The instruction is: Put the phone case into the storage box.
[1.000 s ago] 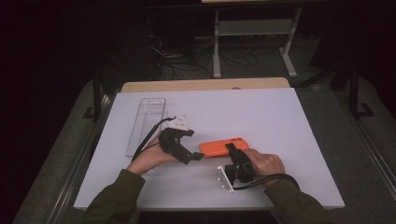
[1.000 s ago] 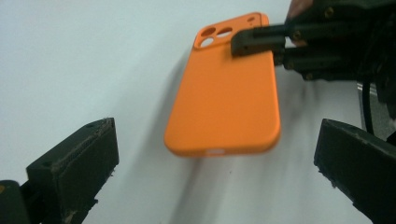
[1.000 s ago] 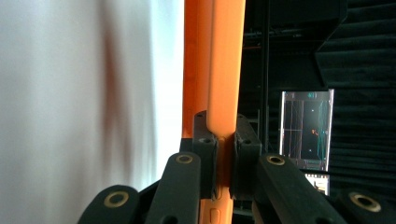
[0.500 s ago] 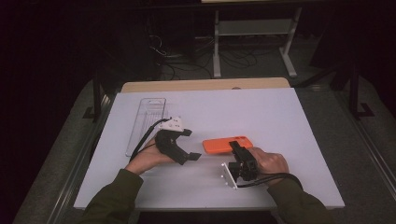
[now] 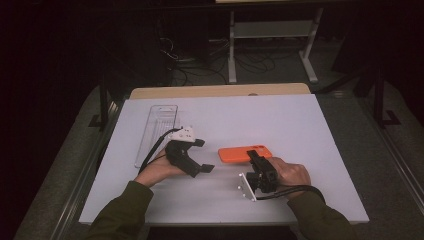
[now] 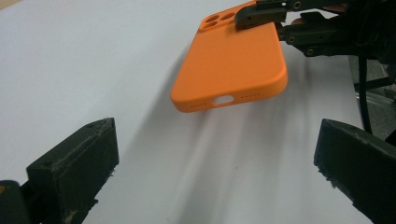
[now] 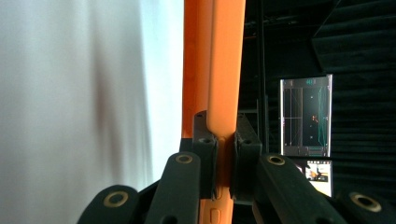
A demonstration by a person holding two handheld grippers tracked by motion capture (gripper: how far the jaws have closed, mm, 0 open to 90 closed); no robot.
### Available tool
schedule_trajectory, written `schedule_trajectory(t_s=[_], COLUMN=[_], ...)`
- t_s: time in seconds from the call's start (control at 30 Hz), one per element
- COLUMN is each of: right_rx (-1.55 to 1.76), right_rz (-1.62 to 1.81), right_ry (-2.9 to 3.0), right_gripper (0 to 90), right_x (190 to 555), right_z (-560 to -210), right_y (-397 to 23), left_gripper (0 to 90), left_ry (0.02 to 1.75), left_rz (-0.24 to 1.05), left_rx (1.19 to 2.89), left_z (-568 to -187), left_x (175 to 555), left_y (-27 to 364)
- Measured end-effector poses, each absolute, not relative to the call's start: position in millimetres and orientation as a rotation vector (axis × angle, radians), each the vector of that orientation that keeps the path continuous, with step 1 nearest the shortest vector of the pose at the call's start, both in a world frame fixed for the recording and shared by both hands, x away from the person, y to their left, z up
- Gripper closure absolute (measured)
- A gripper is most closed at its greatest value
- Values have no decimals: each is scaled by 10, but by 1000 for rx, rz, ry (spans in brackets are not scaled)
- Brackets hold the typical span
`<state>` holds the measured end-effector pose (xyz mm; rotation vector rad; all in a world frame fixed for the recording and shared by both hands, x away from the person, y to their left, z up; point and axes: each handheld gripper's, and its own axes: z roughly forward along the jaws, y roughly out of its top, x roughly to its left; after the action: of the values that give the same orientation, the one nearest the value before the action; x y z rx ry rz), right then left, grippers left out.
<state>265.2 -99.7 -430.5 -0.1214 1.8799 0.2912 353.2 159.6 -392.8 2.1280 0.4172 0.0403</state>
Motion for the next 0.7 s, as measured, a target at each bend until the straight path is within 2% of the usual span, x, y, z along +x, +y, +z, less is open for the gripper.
schedule_trajectory(t_s=[0.7], right_rx=[6], right_rz=[421], right_ry=[1928], right_gripper=[821], right_x=[2694], right_z=[-4219], right_y=[-1042], left_gripper=[0], left_ry=[443], left_rz=[19], left_rx=[2116], left_z=[-3940], left_x=[3532], left_y=[1601])
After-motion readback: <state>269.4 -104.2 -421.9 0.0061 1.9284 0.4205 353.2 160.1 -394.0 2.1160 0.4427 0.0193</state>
